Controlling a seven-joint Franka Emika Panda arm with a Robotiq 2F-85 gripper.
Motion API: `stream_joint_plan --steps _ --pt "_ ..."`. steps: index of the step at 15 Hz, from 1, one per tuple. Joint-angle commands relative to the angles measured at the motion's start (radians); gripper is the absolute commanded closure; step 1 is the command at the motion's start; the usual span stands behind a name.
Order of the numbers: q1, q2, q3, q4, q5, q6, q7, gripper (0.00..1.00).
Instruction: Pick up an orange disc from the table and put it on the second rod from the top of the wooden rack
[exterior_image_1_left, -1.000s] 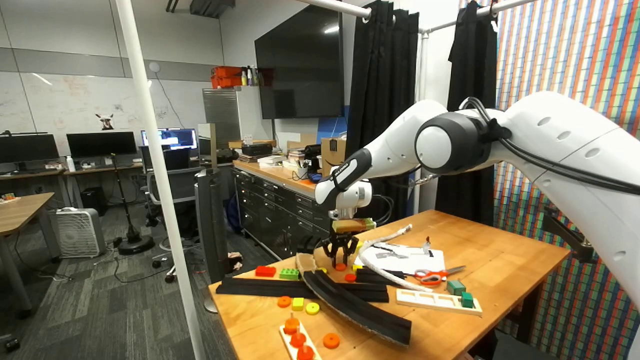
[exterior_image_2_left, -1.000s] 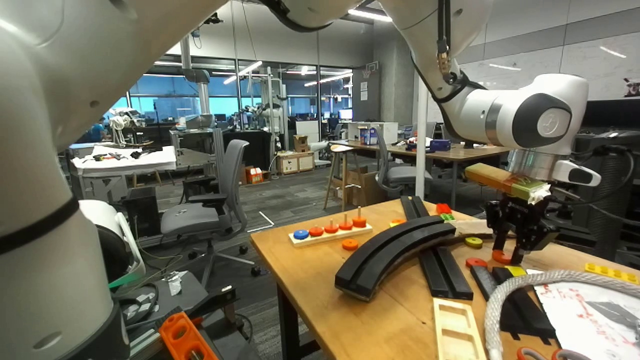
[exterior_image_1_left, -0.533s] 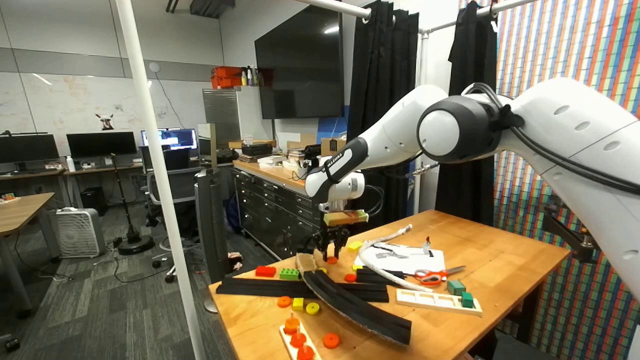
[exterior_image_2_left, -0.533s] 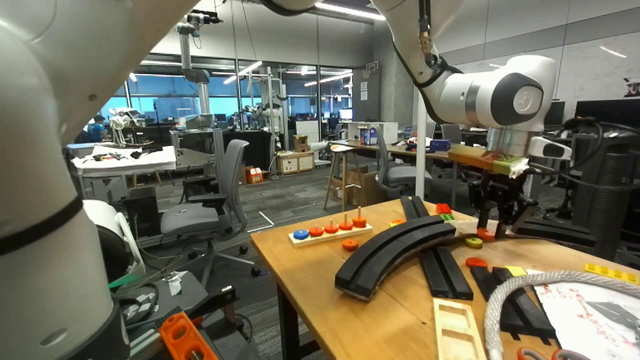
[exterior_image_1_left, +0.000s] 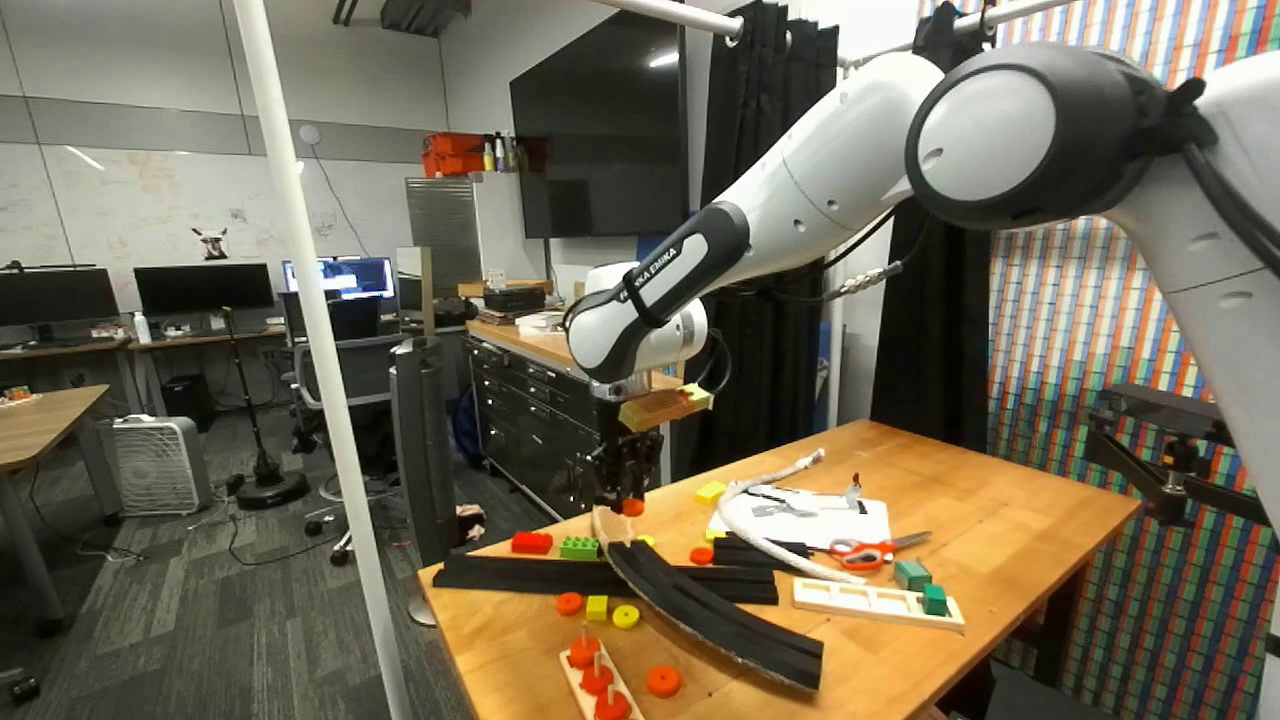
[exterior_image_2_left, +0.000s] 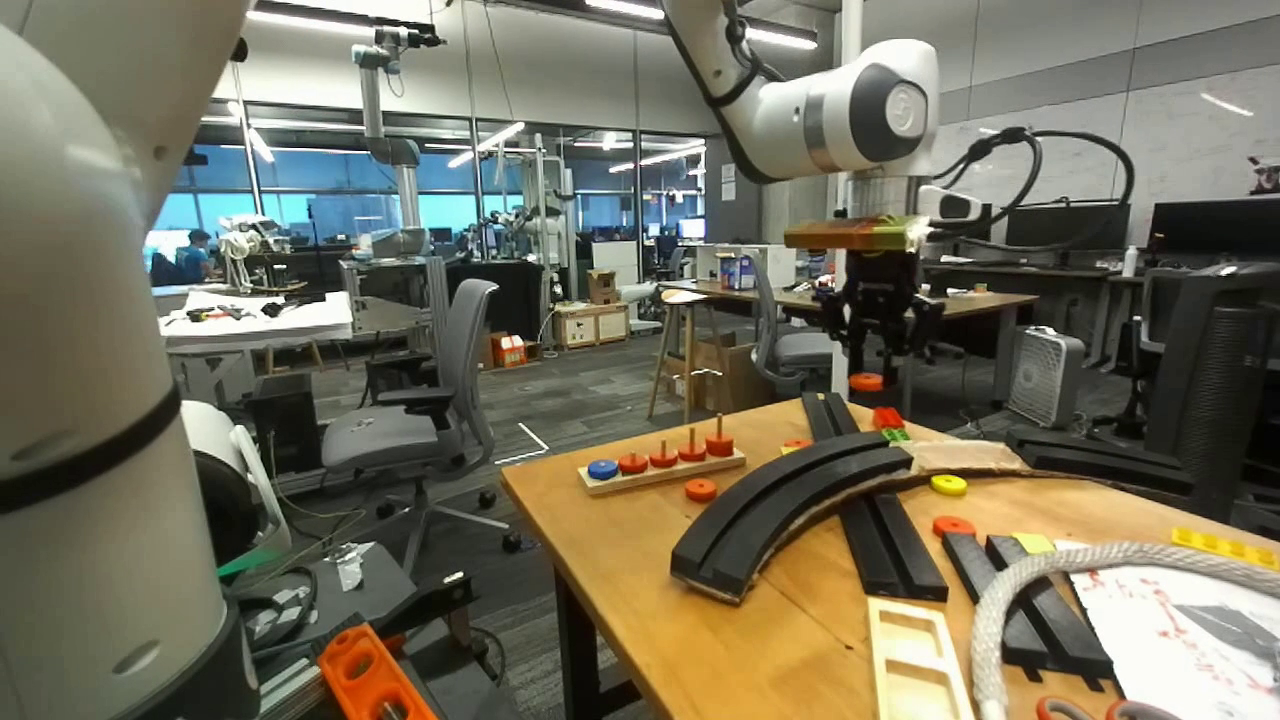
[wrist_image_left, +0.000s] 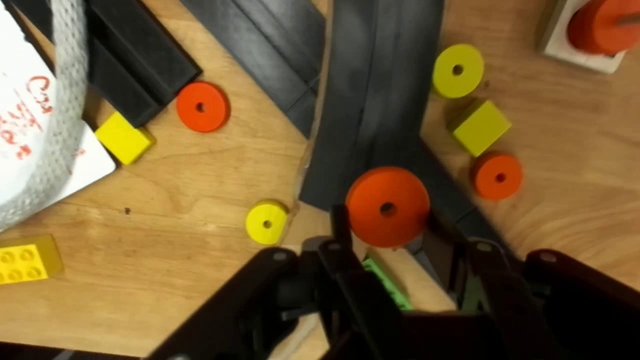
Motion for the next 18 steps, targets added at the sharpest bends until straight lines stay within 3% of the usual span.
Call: stream_joint_plan --steps 1,8,18 --pt "0.035 -0.108 0.048 -0.131 -0.033 0.022 -0.099 0.78" --pt "0.069 -0.147 0.137 -0.231 -0.021 0.018 -0.272 0.78" --pt "0.085 -0.166 0.198 -0.333 -0.008 0.087 -0.371 0.78"
